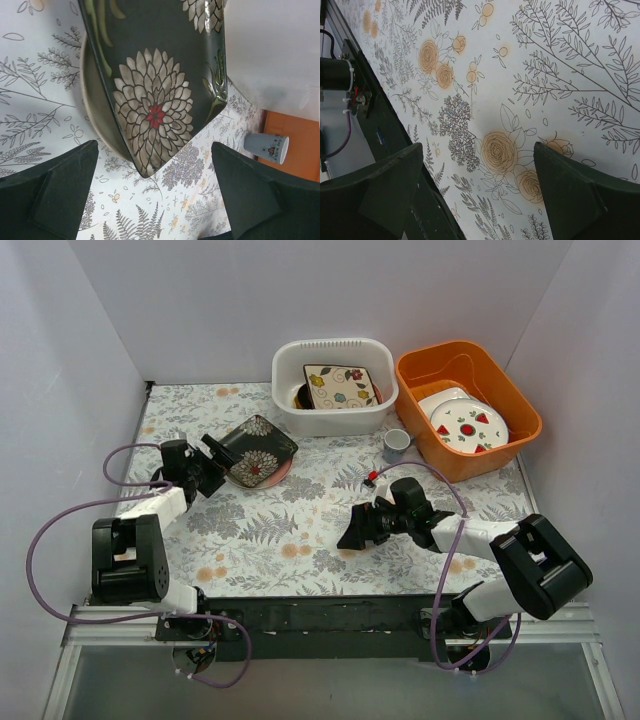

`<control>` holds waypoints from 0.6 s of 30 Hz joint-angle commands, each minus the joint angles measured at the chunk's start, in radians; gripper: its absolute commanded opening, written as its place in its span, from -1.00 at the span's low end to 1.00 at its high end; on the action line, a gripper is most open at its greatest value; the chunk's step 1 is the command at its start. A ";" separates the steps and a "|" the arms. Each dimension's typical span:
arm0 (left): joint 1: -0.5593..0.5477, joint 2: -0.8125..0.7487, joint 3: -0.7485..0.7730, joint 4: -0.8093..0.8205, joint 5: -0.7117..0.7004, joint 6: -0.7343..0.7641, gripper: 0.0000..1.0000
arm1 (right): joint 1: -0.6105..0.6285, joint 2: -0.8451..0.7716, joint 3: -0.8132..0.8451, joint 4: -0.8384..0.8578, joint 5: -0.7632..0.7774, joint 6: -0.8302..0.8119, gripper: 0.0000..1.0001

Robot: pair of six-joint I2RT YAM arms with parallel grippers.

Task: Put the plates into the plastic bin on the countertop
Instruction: Pick up the plate at the center of the board.

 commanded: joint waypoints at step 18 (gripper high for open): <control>0.040 0.127 0.010 0.220 0.125 -0.065 0.68 | 0.010 0.043 0.035 0.039 -0.010 0.002 0.96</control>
